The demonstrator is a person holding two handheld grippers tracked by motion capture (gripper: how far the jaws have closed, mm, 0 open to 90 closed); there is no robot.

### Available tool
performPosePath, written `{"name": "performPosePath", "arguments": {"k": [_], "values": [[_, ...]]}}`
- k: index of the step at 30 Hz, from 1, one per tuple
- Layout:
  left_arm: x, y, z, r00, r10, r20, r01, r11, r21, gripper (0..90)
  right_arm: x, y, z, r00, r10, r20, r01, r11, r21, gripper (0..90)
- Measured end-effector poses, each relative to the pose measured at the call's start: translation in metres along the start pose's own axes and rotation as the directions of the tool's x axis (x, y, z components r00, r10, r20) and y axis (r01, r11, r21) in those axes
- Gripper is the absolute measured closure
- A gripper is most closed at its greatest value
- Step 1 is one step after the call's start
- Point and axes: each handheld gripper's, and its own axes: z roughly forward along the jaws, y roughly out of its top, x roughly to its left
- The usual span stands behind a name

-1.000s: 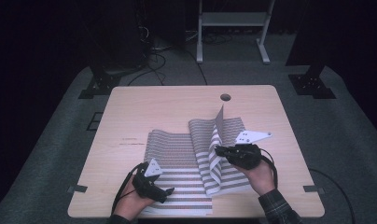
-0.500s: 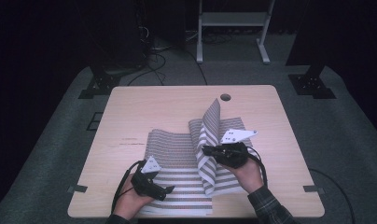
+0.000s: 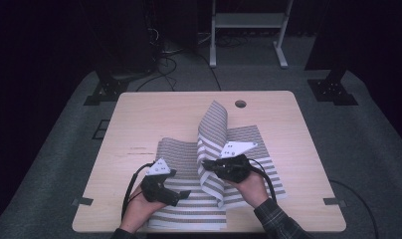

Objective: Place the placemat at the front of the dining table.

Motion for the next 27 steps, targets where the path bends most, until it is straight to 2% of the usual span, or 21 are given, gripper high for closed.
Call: {"name": "performPosePath", "arguments": {"k": [5, 10, 17, 20, 21, 27], "values": [[-0.002, 0.011, 0.006, 0.9994, 0.006, 0.035, -0.006, 0.9999, -0.013, 5.6, 0.005, 0.001, 0.003, 0.9999, -0.011, -0.011, 0.011, 1.0, -0.003, 86.2], [-0.008, 0.021, 0.013, 0.9956, 0.034, 0.087, -0.031, 0.9988, -0.037, 11.8, 0.007, 0.002, 0.002, 0.9997, -0.017, -0.015, 0.017, 1.0, -0.008, 86.3], [-0.008, 0.027, 0.022, 0.9905, 0.022, 0.136, -0.015, 0.9987, -0.049, 20.0, 0.006, 0.002, -0.002, 0.9998, -0.013, -0.013, 0.013, 1.0, -0.017, 86.2], [-0.008, 0.029, 0.026, 0.986, 0.023, 0.165, -0.016, 0.9987, -0.049, 25.1, 0.005, 0.002, -0.002, 0.9997, -0.012, -0.019, 0.012, 1.0, -0.02, 86.3], [-0.008, 0.03, 0.027, 0.9848, 0.025, 0.172, -0.018, 0.9989, -0.043, 29.5, 0.005, 0.001, -0.002, 0.9997, -0.008, -0.022, 0.007, 1.0, -0.021, 86.3], [-0.011, 0.036, 0.031, 0.9835, 0.033, 0.178, -0.032, 0.9995, -0.008, 45.5, 0.006, 0.0, -0.001, 0.9998, -0.009, -0.017, 0.008, 1.0, -0.022, 86.3]]}}
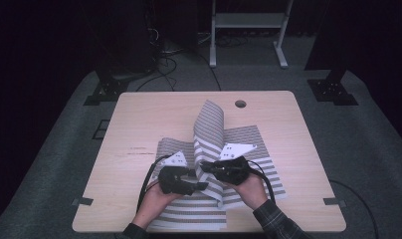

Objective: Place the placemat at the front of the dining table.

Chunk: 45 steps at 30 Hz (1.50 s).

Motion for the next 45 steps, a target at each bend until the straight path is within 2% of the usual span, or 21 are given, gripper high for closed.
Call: {"name": "performPosePath", "arguments": {"k": [6, 10, 12, 15, 17, 20, 25, 30, 36, 45], "values": [[0.002, 0.004, -0.002, 0.9997, -0.018, 0.015, 0.018, 0.9998, 0.007, 53.1, -0.003, 0.0, -0.003, 1.0, 0.005, 0.004, -0.005, 1.0, -0.012, 86.2], [0.001, 0.005, 0.0, 0.9996, -0.026, 0.005, 0.026, 0.9992, 0.029, 61.2, -0.003, 0.0, -0.004, 1.0, 0.006, 0.007, -0.005, 1.0, -0.01, 85.6], [0.001, 0.005, 0.0, 0.9994, -0.031, -0.013, 0.031, 0.9987, 0.039, 65.2, -0.003, -0.001, -0.004, 1.0, 0.003, 0.008, -0.003, 1.0, -0.01, 84.0], [0.002, 0.005, -0.002, 0.9987, -0.039, -0.035, 0.04, 0.9984, 0.04, 70.1, -0.003, -0.001, -0.004, 0.9999, 0.006, 0.011, -0.006, 1.0, -0.011, 79.1], [0.002, 0.005, -0.005, 0.9975, -0.049, -0.051, 0.051, 0.9978, 0.041, 79.1, -0.005, -0.002, -0.005, 0.9999, 0.013, 0.011, -0.013, 1.0, -0.013, 70.5], [0.005, 0.005, -0.01, 0.9965, -0.062, -0.057, 0.064, 0.9974, 0.033, 84.6, -0.005, -0.002, -0.005, 0.9998, 0.006, 0.019, -0.006, 1.0, -0.007, 62.1], [0.008, 0.003, -0.014, 0.9935, -0.066, -0.093, 0.072, 0.996, 0.054, 85.7, -0.003, -0.002, -0.005, 0.9992, -0.009, 0.039, 0.009, 1.0, -0.003, 53.7], [0.009, 0.002, -0.019, 0.9923, -0.068, -0.103, 0.073, 0.996, 0.051, 85.9, -0.006, -0.004, -0.012, 0.9983, 0.002, 0.059, -0.001, 1.0, -0.012, 51.4], [0.012, 0.002, -0.032, 0.9875, -0.062, -0.145, 0.069, 0.9967, 0.042, 85.9, -0.019, -0.014, -0.03, 0.9926, 0.056, 0.107, -0.054, 0.998, -0.023, 46.6], [0.017, -0.006, -0.053, 0.9767, -0.075, -0.201, 0.082, 0.9963, 0.025, 85.9, -0.033, -0.034, -0.054, 0.9819, 0.096, 0.163, -0.096, 0.995, -0.005, 45.0]]}}
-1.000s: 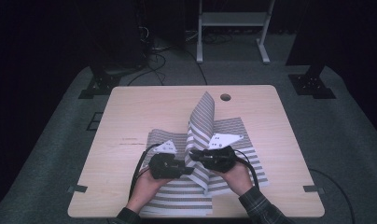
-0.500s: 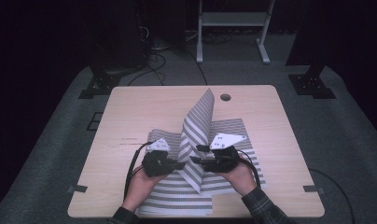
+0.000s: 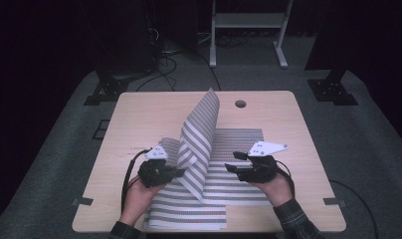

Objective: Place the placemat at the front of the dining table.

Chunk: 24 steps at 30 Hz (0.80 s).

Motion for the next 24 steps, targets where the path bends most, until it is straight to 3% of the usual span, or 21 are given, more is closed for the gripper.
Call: {"name": "performPosePath", "arguments": {"k": [8, 17, 24], "values": [[0.011, -0.012, -0.018, 0.9984, -0.034, -0.046, 0.034, 0.9993, -0.015, 85.8, -0.011, -0.024, -0.017, 0.999, 0.034, 0.029, -0.035, 0.999, 0.036, 45.2], [0.018, -0.033, -0.034, 0.992, -0.09, -0.088, 0.088, 0.9958, -0.024, 85.5, -0.018, -0.055, -0.031, 0.9973, 0.065, 0.034, -0.068, 0.993, 0.093, 50.1], [0.019, -0.049, -0.037, 0.9845, -0.119, -0.129, 0.123, 0.9923, 0.019, 82.2, -0.017, -0.069, -0.03, 0.9977, 0.06, 0.033, -0.064, 0.986, 0.154, 51.7]]}}
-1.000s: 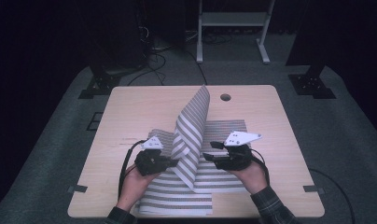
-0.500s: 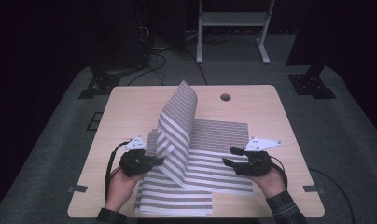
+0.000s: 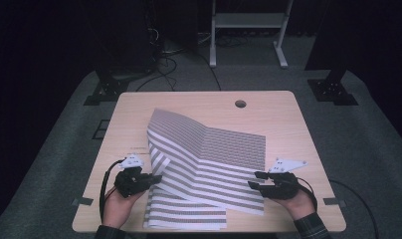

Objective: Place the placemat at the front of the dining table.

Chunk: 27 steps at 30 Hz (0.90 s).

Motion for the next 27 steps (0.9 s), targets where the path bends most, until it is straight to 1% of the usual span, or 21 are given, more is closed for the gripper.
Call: {"name": "performPosePath", "arguments": {"k": [1, 2, 4, 8, 9, 10, 13, 14, 16, 19, 21, 22, 23, 24, 26, 27], "values": [[0.0, 0.0, 0.0, 1.0, 0.0, 0.0, 0.0, 1.0, 0.0, 81.4, 0.0, -0.001, 0.002, 0.9999, -0.011, 0.003, 0.011, 1.0, 0.012, 51.7], [0.001, -0.003, 0.001, 1.0, -0.007, -0.003, 0.007, 0.9998, 0.021, 80.5, 0.0, -0.002, 0.004, 0.9998, -0.017, 0.008, 0.017, 1.0, 0.024, 51.7], [0.001, -0.005, 0.002, 0.9999, -0.007, -0.007, 0.007, 0.9995, 0.032, 78.8, 0.001, -0.002, 0.006, 0.9998, -0.02, 0.007, 0.02, 0.999, 0.034, 51.7], [0.004, -0.007, 0.002, 0.9997, -0.024, -0.007, 0.024, 0.9991, 0.035, 72.2, 0.003, -0.002, 0.01, 0.9994, -0.033, 0.002, 0.033, 0.998, 0.047, 51.7], [0.004, -0.007, 0.002, 0.9995, -0.031, -0.004, 0.031, 0.999, 0.032, 67.9, 0.003, -0.003, 0.01, 0.9994, -0.036, 0.001, 0.036, 0.998, 0.047, 51.6], [0.005, -0.008, 0.002, 0.9992, -0.038, -0.01, 0.038, 0.999, 0.024, 62.4, 0.003, -0.003, 0.01, 0.9993, -0.037, 0.001, 0.037, 0.998, 0.049, 51.5], [0.006, -0.011, -0.002, 0.9992, -0.035, -0.018, 0.036, 0.9992, 0.017, 49.0, 0.003, -0.003, 0.011, 0.9992, -0.041, 0.001, 0.041, 0.998, 0.055, 51.4], [0.006, -0.013, -0.004, 0.9993, -0.03, -0.022, 0.031, 0.9994, 0.018, 46.0, 0.003, -0.004, 0.012, 0.9991, -0.042, 0.002, 0.042, 0.998, 0.055, 51.4], [0.006, -0.018, -0.01, 0.999, -0.029, -0.033, 0.03, 0.9994, 0.018, 38.5, 0.003, -0.004, 0.011, 0.9991, -0.042, 0.004, 0.041, 0.998, 0.054, 51.4], [0.009, -0.027, -0.019, 0.9972, -0.051, -0.055, 0.051, 0.9986, 0.011, 30.6, 0.002, -0.004, 0.01, 0.9992, -0.04, 0.008, 0.04, 0.998, 0.052, 51.4], [0.01, -0.035, -0.029, 0.995, -0.064, -0.076, 0.065, 0.9979, 0.006, 28.9, 0.002, -0.004, 0.01, 0.9992, -0.04, 0.007, 0.039, 0.998, 0.05, 51.6], [0.01, -0.038, -0.033, 0.9943, -0.071, -0.079, 0.071, 0.9975, 0.0, 27.6, 0.002, -0.004, 0.01, 0.9991, -0.041, 0.008, 0.04, 0.998, 0.048, 51.7], [0.01, -0.038, -0.033, 0.9943, -0.071, -0.079, 0.071, 0.9975, 0.0, 27.3, 0.002, -0.004, 0.01, 0.9991, -0.041, 0.008, 0.04, 0.998, 0.048, 51.7], [0.009, -0.044, -0.042, 0.9926, -0.079, -0.092, 0.078, 0.9968, -0.016, 26.6, 0.002, -0.004, 0.01, 0.999, -0.044, 0.009, 0.043, 0.998, 0.048, 51.7], [0.009, -0.05, -0.05, 0.9894, -0.086, -0.117, 0.082, 0.996, -0.035, 26.4, 0.003, -0.004, 0.009, 0.9991, -0.042, 0.008, 0.042, 0.998, 0.047, 52.3], [0.008, -0.052, -0.054, 0.9872, -0.083, -0.136, 0.077, 0.996, -0.046, 26.5, 0.003, -0.004, 0.009, 0.999, -0.043, 0.009, 0.043, 0.998, 0.044, 52.6]]}}
